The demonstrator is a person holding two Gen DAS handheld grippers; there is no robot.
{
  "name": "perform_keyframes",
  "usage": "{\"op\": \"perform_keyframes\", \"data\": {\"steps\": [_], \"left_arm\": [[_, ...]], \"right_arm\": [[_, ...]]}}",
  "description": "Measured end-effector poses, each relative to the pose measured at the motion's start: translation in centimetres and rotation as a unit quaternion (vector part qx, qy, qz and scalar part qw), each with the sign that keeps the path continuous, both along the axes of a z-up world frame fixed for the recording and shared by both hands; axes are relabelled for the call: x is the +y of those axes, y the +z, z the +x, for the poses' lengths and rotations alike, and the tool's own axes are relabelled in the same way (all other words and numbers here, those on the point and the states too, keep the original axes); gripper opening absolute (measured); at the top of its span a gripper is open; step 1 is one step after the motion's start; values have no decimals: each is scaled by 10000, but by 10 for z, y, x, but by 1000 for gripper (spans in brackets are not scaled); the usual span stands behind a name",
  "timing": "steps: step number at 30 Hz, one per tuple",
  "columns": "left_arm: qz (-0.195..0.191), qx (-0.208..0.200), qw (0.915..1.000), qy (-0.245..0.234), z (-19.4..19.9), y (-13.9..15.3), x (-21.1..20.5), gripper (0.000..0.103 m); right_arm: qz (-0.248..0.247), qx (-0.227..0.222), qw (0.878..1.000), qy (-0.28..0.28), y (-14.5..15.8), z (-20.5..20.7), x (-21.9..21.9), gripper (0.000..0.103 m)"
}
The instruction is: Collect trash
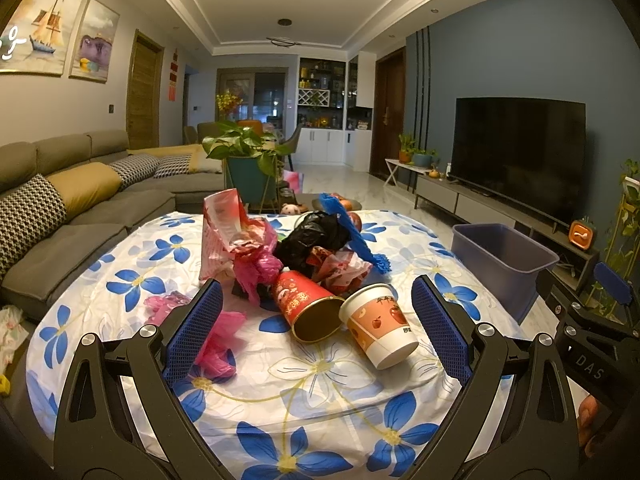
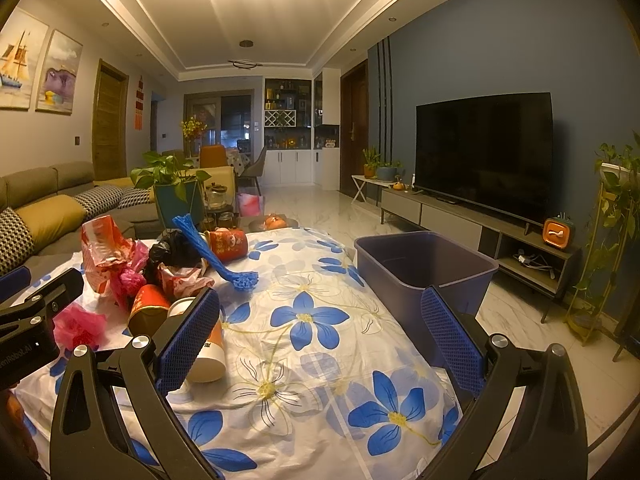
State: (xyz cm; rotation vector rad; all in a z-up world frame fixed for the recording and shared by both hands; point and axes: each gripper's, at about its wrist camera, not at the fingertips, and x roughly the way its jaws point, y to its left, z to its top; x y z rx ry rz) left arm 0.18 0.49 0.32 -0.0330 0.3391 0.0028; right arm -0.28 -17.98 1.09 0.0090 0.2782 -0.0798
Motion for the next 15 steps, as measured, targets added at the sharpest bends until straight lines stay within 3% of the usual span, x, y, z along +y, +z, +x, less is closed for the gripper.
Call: {"op": "perform_keyframes", "data": {"steps": [15], "left_arm": [[-6, -4, 10000, -5, 0, 0, 0, 94]], "right_arm": [[7, -14, 10000, 3, 0, 0, 0, 98]]}}
